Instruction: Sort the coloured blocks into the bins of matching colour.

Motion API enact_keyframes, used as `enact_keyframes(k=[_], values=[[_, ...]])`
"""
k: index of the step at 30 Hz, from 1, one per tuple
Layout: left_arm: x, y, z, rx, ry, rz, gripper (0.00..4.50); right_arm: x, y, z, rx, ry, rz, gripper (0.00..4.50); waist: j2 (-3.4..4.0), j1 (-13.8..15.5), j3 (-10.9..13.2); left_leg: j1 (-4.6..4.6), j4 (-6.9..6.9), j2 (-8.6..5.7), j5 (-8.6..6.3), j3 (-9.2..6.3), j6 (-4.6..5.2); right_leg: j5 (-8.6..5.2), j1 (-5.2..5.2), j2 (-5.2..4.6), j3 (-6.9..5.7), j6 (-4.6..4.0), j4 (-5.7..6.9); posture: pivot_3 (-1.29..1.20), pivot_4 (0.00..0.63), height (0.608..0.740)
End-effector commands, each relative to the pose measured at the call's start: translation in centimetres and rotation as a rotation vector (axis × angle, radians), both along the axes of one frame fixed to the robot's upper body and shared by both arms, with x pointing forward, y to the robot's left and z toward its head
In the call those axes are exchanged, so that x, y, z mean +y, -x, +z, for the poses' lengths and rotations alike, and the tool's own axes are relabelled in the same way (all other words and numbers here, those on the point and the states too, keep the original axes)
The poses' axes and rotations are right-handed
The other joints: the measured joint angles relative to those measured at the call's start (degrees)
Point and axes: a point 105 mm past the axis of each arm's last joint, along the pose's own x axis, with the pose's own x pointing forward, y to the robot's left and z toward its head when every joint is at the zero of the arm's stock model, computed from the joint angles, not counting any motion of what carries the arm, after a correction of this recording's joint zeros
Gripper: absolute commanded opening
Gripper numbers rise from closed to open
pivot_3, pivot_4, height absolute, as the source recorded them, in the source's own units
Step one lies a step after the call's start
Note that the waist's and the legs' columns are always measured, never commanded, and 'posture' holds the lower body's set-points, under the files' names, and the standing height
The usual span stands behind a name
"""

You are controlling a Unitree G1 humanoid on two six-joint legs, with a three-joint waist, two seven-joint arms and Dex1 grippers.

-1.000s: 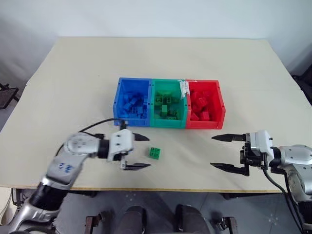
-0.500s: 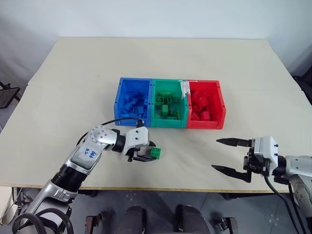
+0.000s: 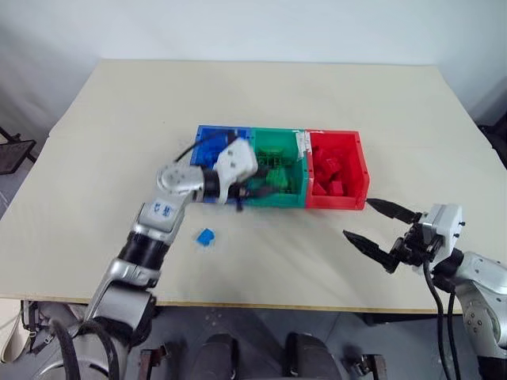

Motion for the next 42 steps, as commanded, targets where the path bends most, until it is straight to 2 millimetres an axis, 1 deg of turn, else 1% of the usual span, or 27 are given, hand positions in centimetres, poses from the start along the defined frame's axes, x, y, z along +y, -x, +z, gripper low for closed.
enact_keyframes(k=[1, 2, 4, 5, 8, 10, 11, 12, 14, 15, 17, 18, 19, 21, 23, 26, 28, 29, 31, 35, 38, 40, 42], values=[[0.2, -1.5, 0.8, -0.026, 0.044, 0.083, 1.46, 0.1, 0.1, 0.7, -0.049, -0.001, -0.026, 4.50, 0.00, -0.20, 0.00, 0.00, -0.01, -0.19, 0.00, 0.03, 0.01, 0.00, -0.01, 0.00, 0.00, 0.00, 0.00, 0.00, 0.150, 0.740], [0.3, -1.7, 0.8, -0.033, 0.043, 0.095, 1.46, 0.2, 0.0, 0.7, -0.050, -0.001, -0.028, 4.50, 0.00, -0.33, 0.00, 0.00, -0.03, -0.23, 0.00, 0.02, 0.01, 0.00, -0.02, 0.00, 0.00, 0.00, 0.01, 0.00, 0.150, 0.740], [0.6, -1.7, 0.7, -0.016, 0.053, 0.096, 2.18, 0.1, 0.0, 0.7, -0.056, 0.003, -0.031, 4.50, 0.00, -0.51, 0.00, 0.00, -0.07, -0.23, 0.00, 0.03, 0.01, 0.00, -0.07, 0.00, 0.03, 0.00, 0.01, 0.00, 0.150, 0.740], [0.7, -1.5, 0.6, -0.012, 0.055, 0.090, 2.36, 0.1, 0.0, 0.7, -0.059, 0.006, -0.033, 4.50, 0.00, -0.50, 0.00, 0.00, -0.07, -0.22, 0.00, 0.03, 0.01, 0.00, -0.07, 0.00, 0.03, 0.00, 0.01, 0.00, 0.150, 0.740], [1.1, -0.2, 0.6, -0.015, 0.064, 0.030, 3.31, -0.3, -0.3, 0.8, -0.067, 0.021, -0.030, 4.50, 0.00, -0.52, 0.00, 0.01, -0.07, -0.23, 0.01, 0.02, 0.01, 0.00, -0.07, -0.01, 0.03, 0.00, 0.01, 0.00, 0.150, 0.740], [2.3, 1.2, 1.2, -0.073, 0.080, -0.022, 3.91, -0.3, -0.6, 1.0, -0.074, 0.035, -0.010, 4.50, 0.00, -0.52, 0.00, 0.02, -0.07, -0.10, 0.01, 0.01, 0.01, 0.00, -0.07, -0.03, 0.07, 0.00, 0.02, 0.00, 0.150, 0.740], [3.4, 1.5, 1.3, -0.076, 0.086, -0.018, 4.21, -0.2, -0.7, 1.0, -0.076, 0.041, 0.008, 4.50, 0.01, -0.68, 0.00, 0.02, -0.06, 0.03, 0.01, 0.03, 0.01, 0.00, -0.07, -0.03, 0.07, 0.00, 0.01, 0.00, 0.150, 0.740], [4.5, 1.9, 1.2, -0.071, 0.088, -0.014, 4.21, -0.1, -0.7, 1.0, -0.076, 0.045, 0.025, 4.50, 0.01, -0.67, 0.00, 0.02, -0.06, 0.06, 0.01, 0.04, 0.01, 0.00, -0.07, -0.01, 0.08, 0.00, 0.00, 0.00, 0.150, 0.740], [6.7, 2.9, 0.4, -0.041, 0.067, -0.019, 4.21, 0.3, -0.8, 1.1, -0.070, 0.059, 0.070, 4.50, 0.02, -0.89, -0.01, 0.03, -0.06, 0.12, 0.01, 0.04, 0.00, 0.00, -0.07, 0.03, 0.07, 0.00, 0.00, 0.00, 0.150, 0.740], [8.4, 3.7, -0.2, -0.027, 0.047, -0.016, 4.21, 0.7, -0.9, 1.0, -0.060, 0.075, 0.113, 4.50, 0.02, -0.96, -0.01, 0.05, -0.07, 0.14, 0.01, 0.05, 0.00, 0.00, -0.07, 0.04, 0.07, 0.00, 0.01, 0.00, 0.150, 0.740], [11.2, 5.5, -1.2, -0.027, 0.003, 0.001, 4.21, 1.4, -0.9, 0.8, -0.037, 0.113, 0.193, 4.50, 0.03, -1.26, -0.02, 0.07, -0.08, 0.14, 0.01, 0.06, 0.00, 0.00, -0.07, 0.02, 0.09, 0.00, 0.01, 0.00, 0.150, 0.740], [12.7, 6.6, -2.0, -0.018, -0.043, 0.012, 4.36, 1.9, -0.9, 0.6, -0.021, 0.142, 0.244, 4.50, 0.03, -1.79, -0.02, 0.07, -0.08, 0.14, 0.01, 0.06, 0.00, 0.00, -0.07, 0.02, 0.09, 0.00, 0.01, 0.00, 0.150, 0.740], [14.3, 7.8, -3.0, 0.006, -0.090, 0.032, 4.36, 2.4, -0.8, 0.3, -0.008, 0.178, 0.298, 4.50, 0.03, -2.11, -0.02, 0.08, -0.12, 0.13, 0.00, 0.06, 0.01, 0.00, -0.06, -0.01, 0.12, -0.01, -0.01, 0.00, 0.150, 0.740], [16.5, 9.4, -4.1, 0.047, -0.124, 0.093, 4.36, 3.1, -0.7, -0.3, 0.017, 0.236, 0.385, 4.50, 0.01, -2.07, -0.01, 0.15, -0.25, 0.14, 0.00, 0.04, 0.01, -0.01, -0.06, -0.03, 0.12, -0.02, -0.04, 0.00, 0.150, 0.740], [18.5, 10.2, -4.6, 0.062, -0.108, 0.184, 4.36, 3.8, -0.8, -0.6, 0.027, 0.263, 0.445, 4.50, 0.01, -1.60, 0.00, 0.13, -0.25, 0.16, 0.00, 0.02, 0.01, -0.01, -0.06, -0.06, 0.10, -0.03, -0.08, 0.00, 0.150, 0.740], [21.9, 11.6, -6.5, 0.117, -0.123, 0.309, 4.36, 5.3, -1.0, -0.5, 0.034, 0.269, 0.529, 4.50, 0.01, -1.06, -0.01, 0.13, -0.19, 0.10, 0.00, -0.07, 0.03, 0.00, 0.00, -0.17, 0.07, -0.05, -0.08, 0.00, 0.150, 0.740], [22.8, 12.4, -7.4, 0.184, -0.110, 0.334, 4.36, 5.8, -1.0, -0.4, 0.040, 0.281, 0.568, 4.50, 0.01, -0.81, -0.01, 0.13, -0.19, 0.10, 0.00, -0.08, 0.02, 0.00, -0.01, -0.19, 0.04, -0.06, -0.10, 0.00, 0.150, 0.740], [22.9, 12.7, -7.6, 0.194, -0.123, 0.332, 4.36, 5.8, -1.0, -0.4, 0.045, 0.287, 0.578, 4.50, 0.01, -0.75, -0.01, 0.13, -0.20, 0.10, -0.01, -0.10, 0.01, 0.00, -0.01, -0.20, 0.03, -0.06, -0.10, 0.00, 0.150, 0.740], [22.5, 12.6, -7.5, 0.199, -0.121, 0.317, 4.36, 5.6, -1.1, -0.4, 0.055, 0.300, 0.583, 4.50, 0.01, -0.43, -0.01, 0.11, -0.21, 0.10, -0.03, -0.14, -0.01, 0.00, -0.02, -0.20, 0.00, -0.08, -0.10, 0.00, 0.150, 0.740], [19.8, 12.4, -7.5, 0.207, -0.128, 0.225, 4.36, 4.9, -1.0, -0.6, 0.069, 0.319, 0.573, 4.50, 0.01, -0.50, -0.01, 0.08, -0.22, 0.06, -0.03, -0.18, -0.01, 0.01, -0.02, -0.24, -0.03, -0.10, -0.10, 0.00, 0.150, 0.740], [17.0, 11.4, -7.8, 0.248, -0.094, 0.210, 4.36, 4.2, -0.9, -0.8, 0.078, 0.324, 0.536, 4.50, 0.02, -0.56, -0.01, 0.09, -0.25, 0.07, -0.04, -0.15, -0.02, 0.01, -0.03, -0.21, -0.02, -0.10, -0.10, 0.00, 0.150, 0.740], [15.6, 10.4, -8.5, 0.296, -0.057, 0.287, 4.36, 3.9, -0.8, -0.9, 0.070, 0.318, 0.500, 4.50, 0.02, -0.59, -0.01, 0.10, -0.27, 0.07, -0.04, -0.14, -0.02, 0.01, -0.02, -0.18, -0.02, -0.10, -0.08, 0.00, 0.150, 0.740], [14.3, 10.2, -9.7, 0.328, -0.073, 0.332, 4.36, 3.7, -0.7, -1.0, 0.069, 0.308, 0.470, 4.50, 0.01, -0.59, -0.01, 0.09, -0.28, 0.07, -0.04, -0.10, -0.02, 0.01, -0.04, -0.15, 0.00, -0.09, -0.06, 0.00, 0.150, 0.740]])
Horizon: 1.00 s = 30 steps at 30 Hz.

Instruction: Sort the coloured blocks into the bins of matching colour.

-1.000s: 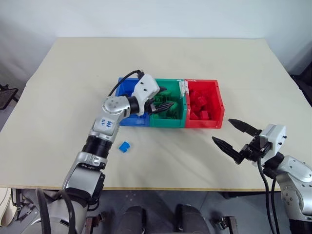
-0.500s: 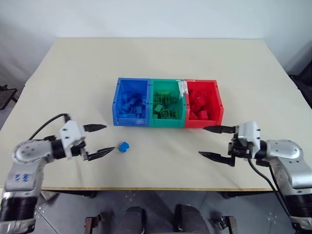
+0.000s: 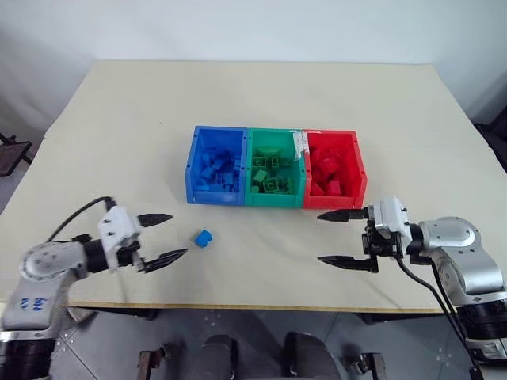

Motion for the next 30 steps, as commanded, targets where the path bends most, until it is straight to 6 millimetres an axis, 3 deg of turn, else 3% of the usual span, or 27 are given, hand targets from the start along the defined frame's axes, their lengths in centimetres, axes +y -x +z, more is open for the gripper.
enact_keyframes(k=[1, 4, 7, 14, 16, 19, 22, 25, 27, 30], values=[[-1.8, -0.4, -1.2, 0.040, -0.034, 0.077, 4.36, -0.7, 0.2, 1.1, -0.059, -0.013, -0.053, 4.50, 0.00, -0.06, 0.00, 0.01, 0.00, 0.00, 0.00, 0.01, 0.00, 0.00, -0.01, 0.01, 0.00, 0.00, 0.03, 0.00, 0.150, 0.740], [-2.0, -1.4, -2.0, 0.027, -0.079, 0.155, 4.36, -0.6, 0.7, 0.8, -0.052, -0.016, -0.057, 4.50, 0.00, -0.12, 0.00, 0.04, -0.01, 0.03, 0.00, 0.11, 0.00, 0.00, -0.03, 0.07, 0.06, 0.00, 0.01, 0.00, 0.150, 0.740], [-2.1, -1.7, -2.7, 0.052, -0.085, 0.181, 3.87, -0.5, 1.2, 0.7, -0.045, -0.024, -0.056, 4.50, 0.00, 0.03, 0.00, 0.06, -0.01, 0.05, 0.03, 0.13, -0.03, 0.00, -0.03, 0.08, 0.07, 0.00, 0.02, 0.00, 0.150, 0.740], [-2.3, -1.3, -3.1, 0.077, -0.102, 0.118, 1.64, -0.5, 1.2, 0.8, -0.052, -0.036, -0.080, 4.50, 0.00, 0.04, 0.00, 0.09, 0.00, 0.05, 0.04, 0.14, -0.03, 0.00, -0.02, 0.06, 0.12, 0.00, 0.01, 0.00, 0.150, 0.740], [-2.9, -1.2, -1.9, 0.004, -0.082, 0.066, 1.00, -0.5, 1.2, 0.8, -0.075, -0.042, -0.087, 4.50, 0.00, 0.04, 0.00, 0.09, 0.00, 0.05, 0.04, 0.14, -0.03, 0.00, -0.02, 0.06, 0.11, 0.00, 0.01, 0.00, 0.150, 0.740], [-3.9, -1.7, 1.4, -0.145, -0.029, 0.003, 0.93, -0.5, 1.2, 1.0, -0.104, -0.055, -0.104, 4.50, 0.00, 0.04, 0.00, 0.07, 0.00, 0.05, 0.04, 0.14, -0.03, 0.00, -0.02, 0.06, 0.11, 0.00, -0.02, 0.00, 0.150, 0.740], [-3.7, -3.5, 4.7, -0.234, 0.050, 0.057, 0.93, -0.7, 0.9, 1.5, -0.102, -0.123, -0.164, 4.50, -0.01, 0.43, 0.00, 0.00, 0.09, 0.03, 0.04, 0.05, -0.02, 0.00, -0.01, 0.05, 0.03, 0.00, 0.01, 0.00, 0.150, 0.740], [-4.6, -5.3, 8.4, -0.317, 0.142, 0.069, 0.93, -0.8, -0.3, 3.3, -0.148, -0.264, -0.286, 4.50, -0.02, 0.34, -0.01, 0.01, 0.10, -0.01, 0.05, 0.06, -0.02, 0.01, 0.01, 0.04, 0.03, 0.02, 0.05, 0.00, 0.150, 0.740], [-4.7, -6.9, 9.3, -0.332, 0.154, 0.108, 0.93, -1.1, -1.3, 4.5, -0.198, -0.348, -0.384, 4.50, -0.03, 0.21, -0.02, 0.02, 0.12, 0.00, 0.05, 0.07, -0.02, 0.01, 0.01, 0.06, 0.02, 0.02, 0.07, 0.00, 0.150, 0.740], [-5.1, -8.9, 9.0, -0.324, 0.131, 0.137, 0.93, -1.6, -2.6, 5.1, -0.235, -0.410, -0.502, 4.50, -0.02, -0.07, -0.02, 0.04, 0.09, 0.00, 0.05, 0.14, -0.02, 0.01, -0.03, 0.11, 0.05, 0.02, 0.09, 0.00, 0.150, 0.740]])
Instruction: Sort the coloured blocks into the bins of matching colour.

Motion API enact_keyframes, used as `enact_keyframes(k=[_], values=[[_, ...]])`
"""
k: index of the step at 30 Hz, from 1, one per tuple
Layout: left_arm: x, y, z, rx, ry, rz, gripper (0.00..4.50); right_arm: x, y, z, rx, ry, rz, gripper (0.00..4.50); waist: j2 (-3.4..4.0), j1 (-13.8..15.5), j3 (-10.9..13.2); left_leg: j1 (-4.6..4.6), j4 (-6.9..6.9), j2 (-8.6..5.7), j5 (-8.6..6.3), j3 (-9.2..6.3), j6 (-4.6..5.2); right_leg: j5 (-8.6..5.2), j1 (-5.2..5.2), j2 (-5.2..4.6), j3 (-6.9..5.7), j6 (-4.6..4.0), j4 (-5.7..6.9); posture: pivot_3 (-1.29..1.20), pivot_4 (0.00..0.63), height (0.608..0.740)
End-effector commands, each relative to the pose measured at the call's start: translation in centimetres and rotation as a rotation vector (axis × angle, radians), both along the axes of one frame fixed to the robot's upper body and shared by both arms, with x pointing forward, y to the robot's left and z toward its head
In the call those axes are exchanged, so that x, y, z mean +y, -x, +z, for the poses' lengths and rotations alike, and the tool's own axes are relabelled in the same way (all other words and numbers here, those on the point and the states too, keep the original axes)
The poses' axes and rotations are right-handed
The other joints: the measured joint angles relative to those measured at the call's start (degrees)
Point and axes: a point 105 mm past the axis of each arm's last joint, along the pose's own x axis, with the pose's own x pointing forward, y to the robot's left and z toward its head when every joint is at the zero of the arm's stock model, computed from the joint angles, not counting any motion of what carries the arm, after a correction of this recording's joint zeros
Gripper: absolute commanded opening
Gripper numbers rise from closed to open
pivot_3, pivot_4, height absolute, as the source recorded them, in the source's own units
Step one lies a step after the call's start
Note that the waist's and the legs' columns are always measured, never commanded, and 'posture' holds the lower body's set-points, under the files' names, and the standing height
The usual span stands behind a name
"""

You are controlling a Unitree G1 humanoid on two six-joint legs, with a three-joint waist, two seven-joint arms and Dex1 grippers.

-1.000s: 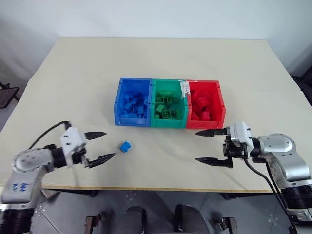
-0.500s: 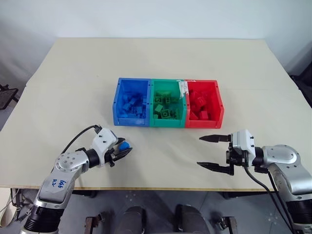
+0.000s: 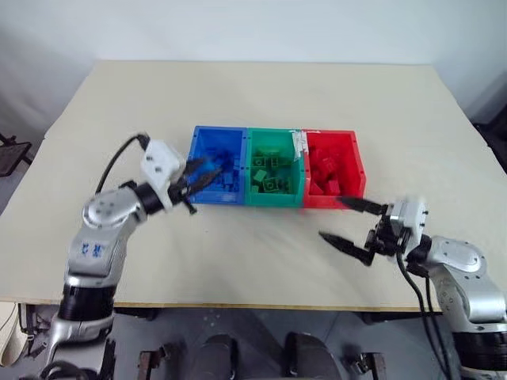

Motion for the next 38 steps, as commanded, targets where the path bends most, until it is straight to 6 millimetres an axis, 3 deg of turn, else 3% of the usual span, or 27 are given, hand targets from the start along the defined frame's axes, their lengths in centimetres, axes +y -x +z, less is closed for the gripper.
enact_keyframes(k=[1, 3, 7, 10, 13, 17, 19, 23, 25, 28, 34, 38], values=[[0.1, -2.0, -1.1, 0.022, -0.031, 0.053, 0.93, -1.3, -1.1, 1.7, -0.071, -0.061, -0.150, 4.50, 0.00, 0.02, 0.00, 0.02, -0.02, 0.00, 0.00, 0.01, 0.00, 0.00, -0.01, 0.02, 0.00, 0.00, 0.01, 0.00, 0.150, 0.740], [0.0, -2.9, -0.9, 0.019, 0.009, 0.066, 0.93, -1.3, -1.3, 1.7, -0.075, -0.062, -0.169, 4.50, 0.00, 0.09, 0.00, 0.01, -0.04, 0.00, 0.00, 0.03, 0.00, 0.00, -0.02, 0.03, -0.01, 0.00, 0.00, 0.00, 0.150, 0.740], [-0.3, -3.2, -1.4, 0.035, -0.006, 0.045, 2.27, -1.1, -0.9, 1.7, -0.080, -0.047, -0.149, 4.50, 0.00, 0.07, 0.00, -0.07, -0.04, -0.01, 0.00, 0.04, 0.01, 0.00, -0.05, 0.03, -0.01, 0.00, -0.04, 0.00, 0.150, 0.740], [0.7, -3.0, -1.8, 0.045, -0.019, 0.071, 3.25, -0.9, -0.4, 1.3, -0.065, -0.023, -0.104, 4.50, 0.00, 0.13, 0.00, -0.07, -0.04, 0.00, 0.00, 0.03, 0.01, 0.00, -0.05, 0.03, -0.01, 0.00, -0.04, 0.00, 0.150, 0.740], [2.1, -1.4, -1.3, 0.016, 0.026, 0.040, 4.15, -0.6, 0.4, 0.3, -0.023, 0.034, -0.027, 4.50, 0.00, 0.06, 0.00, -0.06, -0.04, 0.00, 0.00, 0.04, 0.01, 0.00, -0.05, 0.02, 0.00, 0.00, -0.04, 0.00, 0.150, 0.740], [5.8, 1.1, -2.1, 0.020, 0.033, 0.085, 4.15, -0.9, 0.6, -0.7, 0.012, 0.082, 0.020, 4.50, 0.00, -0.83, 0.00, -0.01, -0.12, 0.08, 0.00, 0.05, 0.01, 0.00, -0.05, 0.04, 0.01, 0.00, -0.09, 0.00, 0.150, 0.740], [8.4, 3.6, -2.9, -0.018, -0.055, 0.109, 4.15, -1.1, 0.6, -1.3, 0.015, 0.144, 0.048, 4.50, 0.00, -1.47, 0.00, 0.00, -0.13, 0.09, 0.00, 0.03, 0.00, 0.00, -0.05, 0.05, 0.01, -0.01, -0.08, 0.00, 0.150, 0.740], [11.0, 6.7, -4.5, 0.040, -0.100, 0.147, 4.15, -1.2, 0.9, -2.1, 0.039, 0.206, 0.116, 4.50, -0.01, -1.04, 0.00, 0.04, -0.16, 0.08, -0.01, 0.09, 0.01, 0.00, -0.03, -0.02, 0.06, -0.01, -0.12, 0.00, 0.150, 0.740], [11.0, 9.0, -6.4, 0.114, -0.150, 0.094, 4.15, -1.1, 1.0, -2.4, 0.065, 0.213, 0.158, 4.50, -0.01, -1.00, 0.00, 0.03, -0.13, 0.06, -0.01, 0.02, 0.03, 0.00, 0.01, -0.09, 0.04, -0.01, -0.13, 0.00, 0.150, 0.740], [11.0, 10.1, -7.3, 0.160, -0.153, 0.077, 4.15, -1.3, 1.2, -2.8, 0.080, 0.257, 0.196, 4.50, -0.01, -0.54, 0.00, 0.03, -0.13, 0.03, -0.04, -0.02, 0.07, 0.00, 0.04, -0.17, 0.04, -0.01, -0.16, 0.00, 0.150, 0.740], [10.6, 9.4, -6.7, 0.126, -0.118, 0.111, 4.15, -2.2, 1.3, -3.5, 0.102, 0.294, 0.197, 4.50, -0.01, 0.03, 0.00, 0.05, -0.13, 0.05, -0.04, -0.05, 0.04, -0.01, 0.03, -0.18, 0.04, -0.03, -0.15, 0.00, 0.150, 0.740], [10.0, 9.2, -7.9, 0.148, -0.144, 0.132, 4.15, -3.0, 1.2, -3.7, 0.093, 0.296, 0.148, 4.50, 0.00, -0.08, -0.01, 0.04, -0.15, 0.04, -0.06, -0.03, 0.02, -0.01, 0.02, -0.15, 0.03, -0.03, -0.17, 0.00, 0.150, 0.740]])
